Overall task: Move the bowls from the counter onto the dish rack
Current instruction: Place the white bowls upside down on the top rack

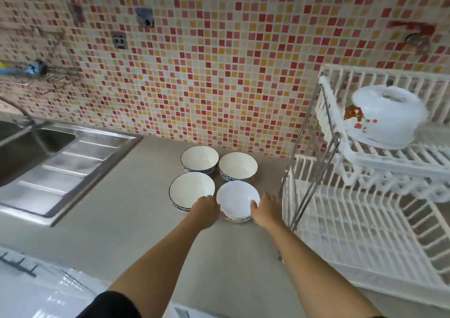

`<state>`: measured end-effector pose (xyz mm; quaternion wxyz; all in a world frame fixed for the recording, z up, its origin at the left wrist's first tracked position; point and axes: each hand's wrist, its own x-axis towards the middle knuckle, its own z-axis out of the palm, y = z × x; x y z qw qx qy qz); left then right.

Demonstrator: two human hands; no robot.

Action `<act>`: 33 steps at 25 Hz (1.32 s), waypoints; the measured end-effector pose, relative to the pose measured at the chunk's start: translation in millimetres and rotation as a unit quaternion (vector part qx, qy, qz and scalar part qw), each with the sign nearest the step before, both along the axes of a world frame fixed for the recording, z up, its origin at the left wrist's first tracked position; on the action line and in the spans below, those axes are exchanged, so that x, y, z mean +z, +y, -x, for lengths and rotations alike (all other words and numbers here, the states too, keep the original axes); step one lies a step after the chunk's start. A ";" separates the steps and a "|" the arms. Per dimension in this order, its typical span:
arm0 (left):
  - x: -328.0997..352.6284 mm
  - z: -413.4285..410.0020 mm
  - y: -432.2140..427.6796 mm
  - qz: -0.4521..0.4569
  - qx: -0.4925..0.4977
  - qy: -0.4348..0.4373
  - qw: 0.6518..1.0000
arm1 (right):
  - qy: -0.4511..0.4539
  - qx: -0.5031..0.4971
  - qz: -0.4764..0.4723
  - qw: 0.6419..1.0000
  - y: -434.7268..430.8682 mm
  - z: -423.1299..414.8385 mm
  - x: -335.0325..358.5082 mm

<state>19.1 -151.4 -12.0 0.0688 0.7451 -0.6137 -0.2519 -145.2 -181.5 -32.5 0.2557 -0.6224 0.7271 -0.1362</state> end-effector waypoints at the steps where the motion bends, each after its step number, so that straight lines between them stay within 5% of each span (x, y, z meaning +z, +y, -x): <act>1: -7.7 2.0 -9.0 -0.010 0.009 0.002 1.000 | -0.005 -0.013 -0.016 1.000 -8.8 0.7 -8.9; 8: -48.5 22.3 -41.1 -0.077 0.068 0.018 0.995 | 0.009 -0.020 -0.137 0.990 -35.1 9.9 -57.1; 14: -37.2 25.6 -44.4 -0.041 0.102 0.029 0.993 | -0.046 -0.047 -0.119 0.991 -32.5 2.0 -46.3; 21: -1.0 13.2 -17.5 0.067 0.213 0.226 0.948 | -0.305 -0.053 -0.006 0.951 8.0 -1.2 4.8; 25: 42.5 6.8 11.5 0.105 0.220 0.261 0.934 | -0.432 -0.032 -0.001 0.901 44.5 -1.8 46.2; 30: 99.7 3.1 53.7 0.129 0.149 0.398 0.896 | -0.516 -0.003 0.113 0.849 85.5 -4.3 109.5; 33: 146.8 1.9 63.7 0.181 0.083 0.415 0.888 | -0.482 0.025 0.197 0.853 104.3 8.2 166.1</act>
